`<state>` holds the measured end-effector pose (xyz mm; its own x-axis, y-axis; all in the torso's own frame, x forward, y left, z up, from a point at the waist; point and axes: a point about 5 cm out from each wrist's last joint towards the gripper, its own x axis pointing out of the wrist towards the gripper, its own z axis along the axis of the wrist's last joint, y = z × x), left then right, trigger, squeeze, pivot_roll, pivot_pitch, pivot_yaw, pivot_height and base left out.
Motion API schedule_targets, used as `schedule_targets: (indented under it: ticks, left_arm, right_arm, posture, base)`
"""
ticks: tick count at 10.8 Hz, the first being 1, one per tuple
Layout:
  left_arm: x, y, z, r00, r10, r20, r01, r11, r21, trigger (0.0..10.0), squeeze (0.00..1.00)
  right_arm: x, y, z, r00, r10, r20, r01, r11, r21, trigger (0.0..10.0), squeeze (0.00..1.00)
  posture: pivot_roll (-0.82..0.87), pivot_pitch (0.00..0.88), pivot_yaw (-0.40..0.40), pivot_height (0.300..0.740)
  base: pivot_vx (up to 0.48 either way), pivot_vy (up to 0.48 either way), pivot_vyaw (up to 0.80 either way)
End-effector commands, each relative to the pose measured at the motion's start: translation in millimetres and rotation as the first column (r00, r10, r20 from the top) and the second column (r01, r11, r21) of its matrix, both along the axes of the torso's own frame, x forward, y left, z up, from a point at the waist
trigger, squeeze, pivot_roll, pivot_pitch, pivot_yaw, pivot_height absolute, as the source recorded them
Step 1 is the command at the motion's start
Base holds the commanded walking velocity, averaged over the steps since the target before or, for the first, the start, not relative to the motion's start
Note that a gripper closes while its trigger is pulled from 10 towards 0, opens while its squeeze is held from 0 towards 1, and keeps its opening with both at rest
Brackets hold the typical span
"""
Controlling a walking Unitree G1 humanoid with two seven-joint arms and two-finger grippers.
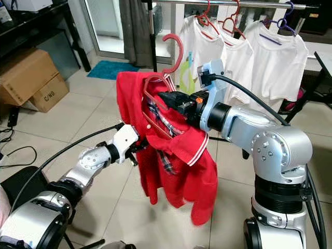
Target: Hang hanger
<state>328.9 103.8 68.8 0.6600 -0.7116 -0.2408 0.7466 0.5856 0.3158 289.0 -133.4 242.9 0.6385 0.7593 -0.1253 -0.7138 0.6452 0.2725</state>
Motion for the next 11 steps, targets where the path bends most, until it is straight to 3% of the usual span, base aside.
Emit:
schedule_targets:
  ticks: [1,3,4,5,8,11]
  left_arm:
    - [3.0,6.3,0,0.999,0.032,-0.012,-0.031,0.999,0.029,0.0,0.0]
    - [1.3,16.6,-14,0.99,0.114,-0.089,-0.105,0.989,0.1,0.0,0.0]
    - [-4.8,24.1,-29,0.969,0.176,-0.172,-0.151,0.977,0.15,0.0,0.0]
    - [-7.4,25.5,-34,0.959,0.203,-0.197,-0.175,0.973,0.151,0.0,0.0]
    - [-18.4,21.5,-49,0.939,0.212,-0.271,-0.173,0.972,0.16,0.0,0.0]
    - [-39.3,28.9,-75,0.874,0.268,-0.404,-0.182,0.954,0.238,0.0,0.0]
  right_arm:
    - [-1.1,4.3,17,0.997,0.024,0.074,-0.026,1.0,0.017,0.0,0.0]
    - [-0.5,3.9,19,0.996,0.02,0.084,-0.021,1.0,0.015,0.0,0.0]
    - [-0.1,3.2,20,0.996,0.015,0.092,-0.015,1.0,0.003,0.0,0.0]
    - [-0.1,3.2,21,0.995,0.017,0.095,-0.017,1.0,-0.003,0.0,0.0]
    - [1.6,3.1,22,0.994,0.013,0.105,-0.01,1.0,-0.025,0.0,0.0]
    - [10.5,-3.7,19,0.988,-0.076,0.136,0.088,0.992,-0.085,0.0,0.0]
  posture:
    - [-0.2,0.0,0.085,0.74]
    - [-0.2,0.0,0.086,0.74]
    - [-0.2,0.0,0.084,0.74]
    - [-0.2,0.0,0.08,0.74]
    - [-0.2,0.0,0.07,0.74]
    - [-0.21,0.0,0.057,0.74]
  base:
    - [0.0,0.0,0.0]
    - [0.0,0.0,0.0]
    - [0.0,0.0,0.0]
    - [0.0,0.0,0.0]
    - [0.0,0.0,0.0]
    - [0.0,0.0,0.0]
